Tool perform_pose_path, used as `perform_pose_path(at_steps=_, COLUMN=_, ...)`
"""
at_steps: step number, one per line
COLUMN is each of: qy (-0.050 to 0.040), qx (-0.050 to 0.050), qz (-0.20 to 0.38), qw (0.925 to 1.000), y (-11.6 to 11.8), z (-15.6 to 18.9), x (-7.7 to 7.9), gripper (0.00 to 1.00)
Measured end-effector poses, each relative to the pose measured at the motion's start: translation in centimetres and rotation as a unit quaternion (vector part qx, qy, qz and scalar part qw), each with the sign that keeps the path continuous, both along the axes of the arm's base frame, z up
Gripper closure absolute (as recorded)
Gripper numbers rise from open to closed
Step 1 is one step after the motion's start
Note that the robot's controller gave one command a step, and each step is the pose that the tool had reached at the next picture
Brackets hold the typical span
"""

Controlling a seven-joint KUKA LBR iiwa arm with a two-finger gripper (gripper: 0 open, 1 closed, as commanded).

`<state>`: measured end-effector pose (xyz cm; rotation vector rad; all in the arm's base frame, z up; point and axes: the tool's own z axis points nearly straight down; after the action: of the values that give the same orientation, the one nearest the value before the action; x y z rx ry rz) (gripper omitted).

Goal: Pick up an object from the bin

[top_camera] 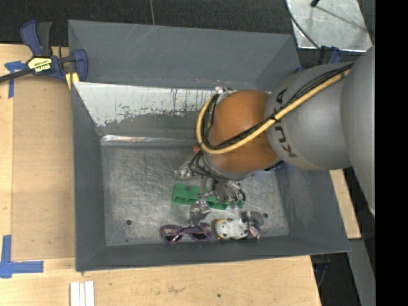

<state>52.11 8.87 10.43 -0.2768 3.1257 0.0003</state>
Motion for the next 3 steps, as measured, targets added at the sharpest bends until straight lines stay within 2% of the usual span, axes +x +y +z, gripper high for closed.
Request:
perform_pose_path(at_steps=1, qy=0.0007, qx=0.000, qz=-0.114, qw=0.9934, y=-2.0, z=-2.5, x=-0.1, gripper=0.00)
perform_pose_path(at_steps=2, qy=-0.0077, qx=0.004, qz=-0.148, qw=0.9889, y=-4.1, z=-2.8, x=1.2, gripper=1.00)
perform_pose_path(at_steps=3, qy=-0.0077, qx=0.004, qz=-0.148, qw=0.9889, y=-4.1, z=-2.8, x=1.2, gripper=1.00)
